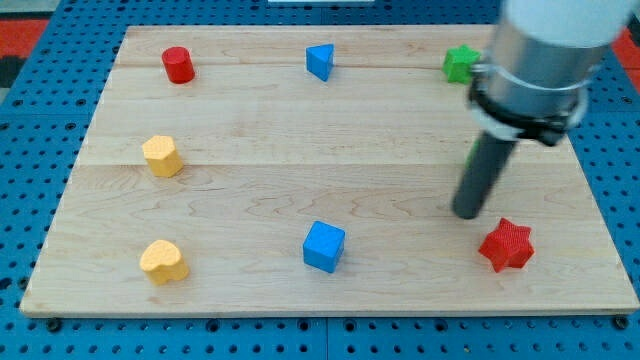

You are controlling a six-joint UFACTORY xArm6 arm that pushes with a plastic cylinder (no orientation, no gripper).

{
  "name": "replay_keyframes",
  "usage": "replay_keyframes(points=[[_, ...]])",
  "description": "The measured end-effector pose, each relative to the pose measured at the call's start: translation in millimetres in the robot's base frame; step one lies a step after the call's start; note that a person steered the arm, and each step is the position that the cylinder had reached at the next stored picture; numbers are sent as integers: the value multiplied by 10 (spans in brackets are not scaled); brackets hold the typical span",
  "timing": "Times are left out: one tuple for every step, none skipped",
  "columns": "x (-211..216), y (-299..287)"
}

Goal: Move the yellow heart above the blue cube

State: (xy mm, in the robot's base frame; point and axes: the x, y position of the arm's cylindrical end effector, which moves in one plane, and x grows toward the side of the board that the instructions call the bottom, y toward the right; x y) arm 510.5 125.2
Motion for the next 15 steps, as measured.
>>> replay_keyframes(points=[[0,-656],[0,-1255],[-38,-1850],[-38,-2432],[-37,-2756],[-38,-3129],[1,-3583],[5,-3662],[374,-3689],[1056,-3571],[1063,-3565],[783,-3012],[605,-2766],[360,-2607],[95,-2363]])
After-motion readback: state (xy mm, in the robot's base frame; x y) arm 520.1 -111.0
